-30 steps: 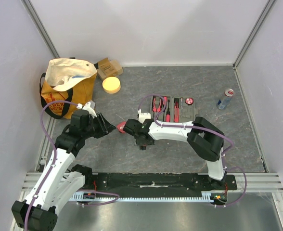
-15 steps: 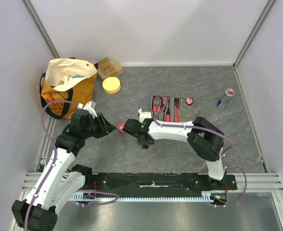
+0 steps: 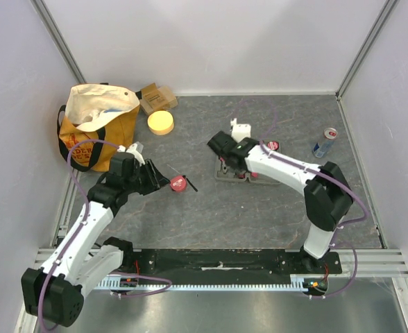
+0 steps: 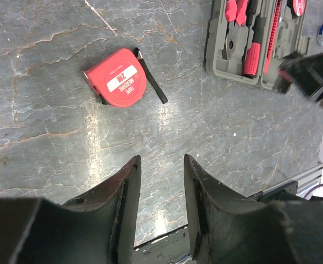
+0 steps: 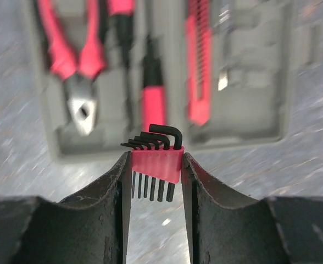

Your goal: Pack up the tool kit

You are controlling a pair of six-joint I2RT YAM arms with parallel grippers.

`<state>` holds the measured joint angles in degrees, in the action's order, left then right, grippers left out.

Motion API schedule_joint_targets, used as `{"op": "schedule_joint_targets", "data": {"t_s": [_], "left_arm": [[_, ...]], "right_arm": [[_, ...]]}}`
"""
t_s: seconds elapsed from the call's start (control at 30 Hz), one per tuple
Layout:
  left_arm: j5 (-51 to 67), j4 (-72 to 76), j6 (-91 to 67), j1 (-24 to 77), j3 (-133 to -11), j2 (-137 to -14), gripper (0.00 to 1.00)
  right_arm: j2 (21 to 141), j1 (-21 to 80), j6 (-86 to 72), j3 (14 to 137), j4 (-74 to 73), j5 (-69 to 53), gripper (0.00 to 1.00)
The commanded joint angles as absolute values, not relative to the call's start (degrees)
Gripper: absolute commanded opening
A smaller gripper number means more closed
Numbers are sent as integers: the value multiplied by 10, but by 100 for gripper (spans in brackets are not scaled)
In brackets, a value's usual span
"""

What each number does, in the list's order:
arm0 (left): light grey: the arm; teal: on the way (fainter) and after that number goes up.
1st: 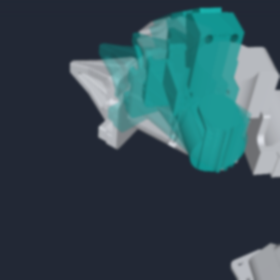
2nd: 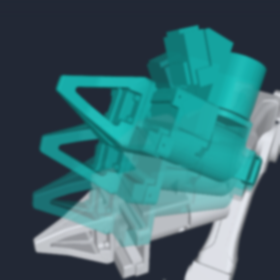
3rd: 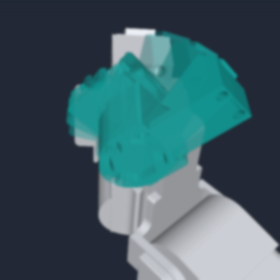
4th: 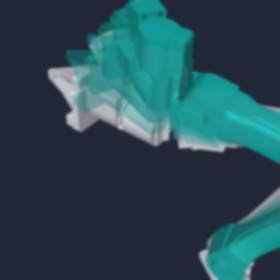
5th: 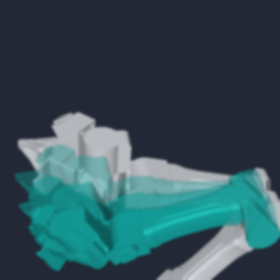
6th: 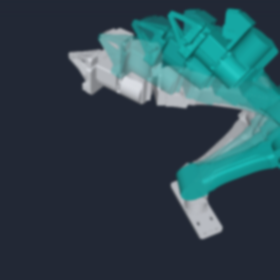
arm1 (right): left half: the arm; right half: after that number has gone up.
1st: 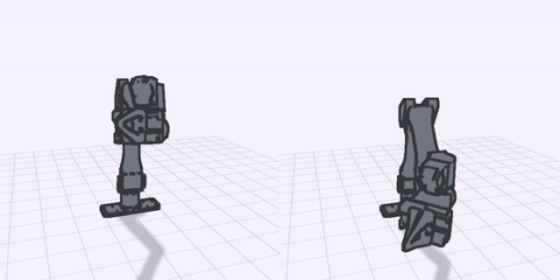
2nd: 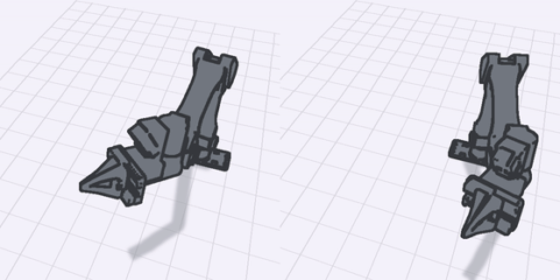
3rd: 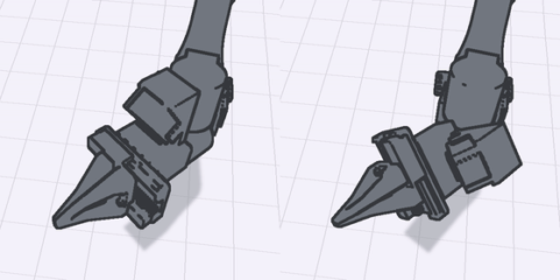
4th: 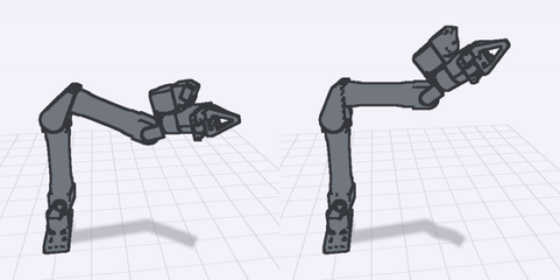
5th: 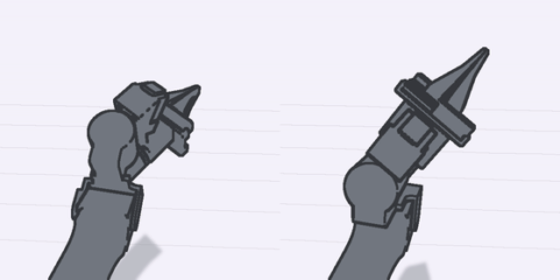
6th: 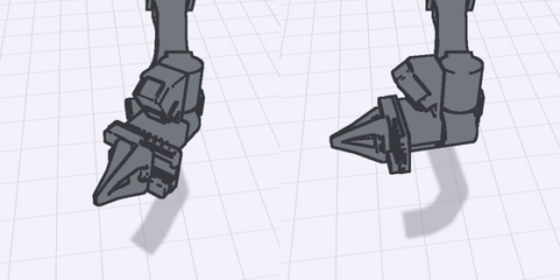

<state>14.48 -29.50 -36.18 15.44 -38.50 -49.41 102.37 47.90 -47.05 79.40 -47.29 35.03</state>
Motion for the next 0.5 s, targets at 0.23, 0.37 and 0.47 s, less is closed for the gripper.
{"op": "schedule_joint_targets", "data": {"t_s": [0.23, 0.37, 0.47], "left_arm": [[188, -207, -356, 151, -434, -619, 43], [215, -184, -360, 151, -459, -680, 43], [237, -164, -359, 153, -477, -727, 42]], "right_arm": [[1048, 342, -272, 815, -439, 482, 39], [1075, 317, -270, 831, -426, 479, 39], [1086, 302, -272, 835, -428, 480, 39]]}}
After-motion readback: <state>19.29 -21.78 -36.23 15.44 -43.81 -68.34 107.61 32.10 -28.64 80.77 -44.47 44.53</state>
